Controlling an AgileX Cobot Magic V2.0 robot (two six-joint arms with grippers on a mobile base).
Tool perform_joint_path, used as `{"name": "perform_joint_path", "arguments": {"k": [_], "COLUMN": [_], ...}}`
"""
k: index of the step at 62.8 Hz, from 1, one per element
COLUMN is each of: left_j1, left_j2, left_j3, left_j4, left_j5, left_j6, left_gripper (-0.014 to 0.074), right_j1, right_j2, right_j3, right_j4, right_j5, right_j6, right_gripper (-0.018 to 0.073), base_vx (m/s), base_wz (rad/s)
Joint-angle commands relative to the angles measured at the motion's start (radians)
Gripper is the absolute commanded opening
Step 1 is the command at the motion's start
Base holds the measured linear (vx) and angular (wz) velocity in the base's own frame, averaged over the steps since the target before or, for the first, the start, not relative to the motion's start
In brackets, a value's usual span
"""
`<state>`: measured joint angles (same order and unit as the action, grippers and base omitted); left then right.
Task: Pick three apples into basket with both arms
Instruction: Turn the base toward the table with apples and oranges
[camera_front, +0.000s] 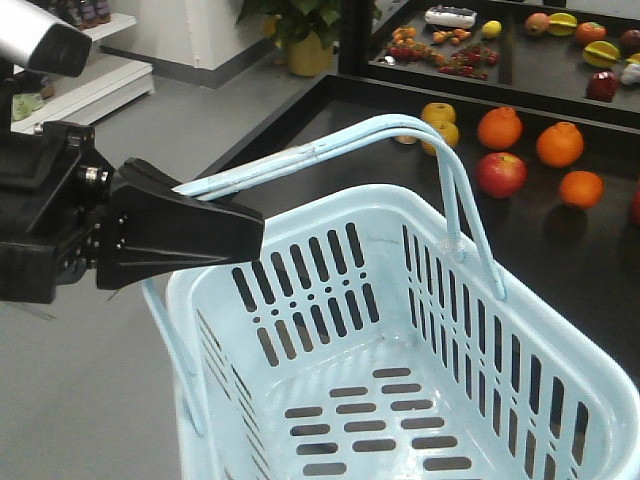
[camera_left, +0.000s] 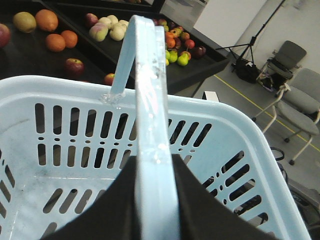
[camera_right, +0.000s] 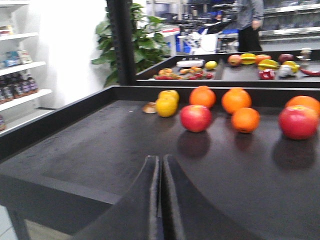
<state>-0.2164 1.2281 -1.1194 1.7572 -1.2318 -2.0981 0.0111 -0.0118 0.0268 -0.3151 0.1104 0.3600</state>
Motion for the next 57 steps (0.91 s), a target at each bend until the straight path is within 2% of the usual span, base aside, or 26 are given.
{"name": "perform_joint_path", "arguments": {"k": [1, 32, 57], "left_j1": [-0.004, -0.004, -0.004], "left_j2": [-0.026, -0.026, -0.026], "left_j3": [-0.024, -0.024, -0.024], "left_j4": [0.018, 0.018, 0.018], "left_j5": [-0.135, -0.135, -0.135], "left_j6": [-0.002, -0.002, -0.002], "left_gripper": [-0.0006, -0.0006, -0.0006], "right_j1": [-0.002, -0.002, -0.002], "right_j2": [-0.012, -0.012, -0.012], "right_j3": [0.014, 0.014, 0.014], "right_j4": [-0.012, -0.012, -0.012], "right_j5": [-0.072, -0.072, -0.072], "right_j6": [-0.009, -0.009, -0.009], "right_gripper": [-0.0005, -0.0005, -0.0005], "base_vx": [0.02, -0.01, -0.03], "base_wz": [-0.48, -0.42, -0.2]}}
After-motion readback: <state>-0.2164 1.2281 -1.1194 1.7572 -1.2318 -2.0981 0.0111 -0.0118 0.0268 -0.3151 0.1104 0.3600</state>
